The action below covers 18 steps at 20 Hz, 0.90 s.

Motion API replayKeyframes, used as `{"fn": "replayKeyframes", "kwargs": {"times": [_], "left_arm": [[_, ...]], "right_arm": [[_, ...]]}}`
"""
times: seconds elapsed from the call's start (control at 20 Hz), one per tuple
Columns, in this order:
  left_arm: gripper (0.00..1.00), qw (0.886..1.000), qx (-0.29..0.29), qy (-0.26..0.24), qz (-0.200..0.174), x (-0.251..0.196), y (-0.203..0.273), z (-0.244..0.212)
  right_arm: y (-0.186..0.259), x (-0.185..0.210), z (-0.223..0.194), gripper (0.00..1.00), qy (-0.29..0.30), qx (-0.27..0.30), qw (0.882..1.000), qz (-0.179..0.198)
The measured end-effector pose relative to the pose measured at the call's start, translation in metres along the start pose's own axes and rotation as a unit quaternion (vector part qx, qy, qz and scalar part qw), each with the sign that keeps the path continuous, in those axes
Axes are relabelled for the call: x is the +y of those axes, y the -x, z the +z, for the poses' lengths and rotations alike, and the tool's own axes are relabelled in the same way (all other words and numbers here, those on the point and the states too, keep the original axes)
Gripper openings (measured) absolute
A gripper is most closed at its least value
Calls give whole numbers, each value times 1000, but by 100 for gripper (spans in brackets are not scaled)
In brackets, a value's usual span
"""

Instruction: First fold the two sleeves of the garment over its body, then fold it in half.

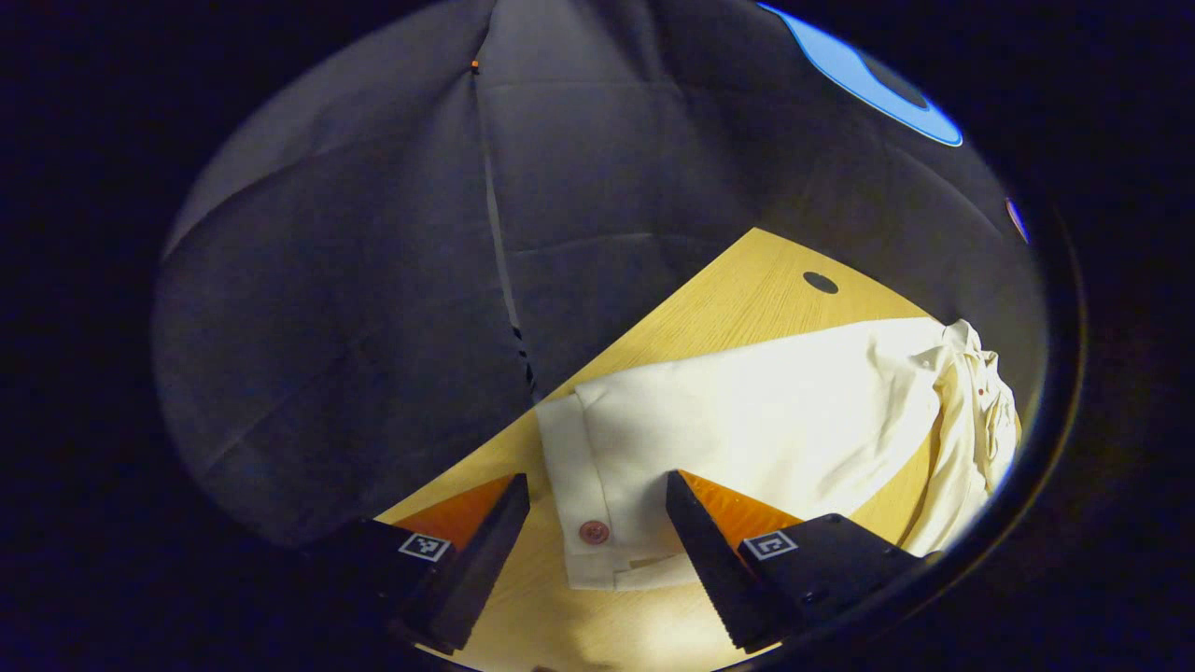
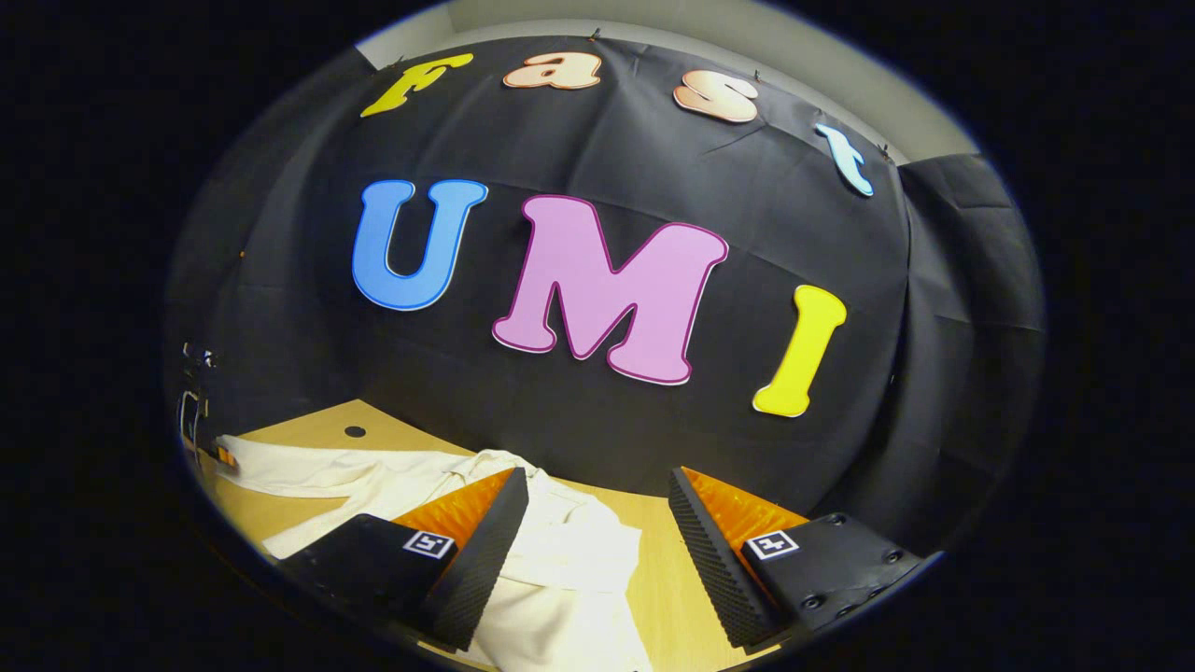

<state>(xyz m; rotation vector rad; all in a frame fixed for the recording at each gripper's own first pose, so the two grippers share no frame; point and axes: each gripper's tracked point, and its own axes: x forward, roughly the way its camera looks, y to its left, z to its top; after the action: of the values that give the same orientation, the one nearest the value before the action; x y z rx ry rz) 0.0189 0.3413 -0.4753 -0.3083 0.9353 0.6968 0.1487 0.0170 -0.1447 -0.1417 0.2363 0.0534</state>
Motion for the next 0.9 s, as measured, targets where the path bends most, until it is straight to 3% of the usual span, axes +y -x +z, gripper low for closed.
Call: {"fn": "replayKeyframes", "kwargs": {"times": [0.15, 0.25, 0.3, 0.4, 0.5, 0.6, 0.9], "left_arm": [[92, 1000, 9, -21, -8, -4, 0, 2], [75, 999, 5, -27, -22, -12, -3, 5], [48, 999, 0, -24, -29, -16, -4, 8], [23, 999, 9, -37, -38, -18, -5, 8], [16, 997, 20, -46, -53, -25, -2, 14], [10, 997, -7, -36, -62, -35, 7, 35], [8, 982, -100, -61, -145, -127, 73, 112]], "right_arm": [[9, -9, -4, 97, -2, 1, 1000, -7], [11, -14, -11, 97, 2, 6, 1000, -9], [12, -18, -15, 97, 6, 10, 1000, -10], [13, -27, -17, 97, 5, 9, 1000, -13], [14, -35, -22, 97, -3, 12, 1000, -17], [13, -45, -27, 97, -8, 18, 1000, -24], [11, -76, -35, 97, -21, 24, 998, -50]]}}
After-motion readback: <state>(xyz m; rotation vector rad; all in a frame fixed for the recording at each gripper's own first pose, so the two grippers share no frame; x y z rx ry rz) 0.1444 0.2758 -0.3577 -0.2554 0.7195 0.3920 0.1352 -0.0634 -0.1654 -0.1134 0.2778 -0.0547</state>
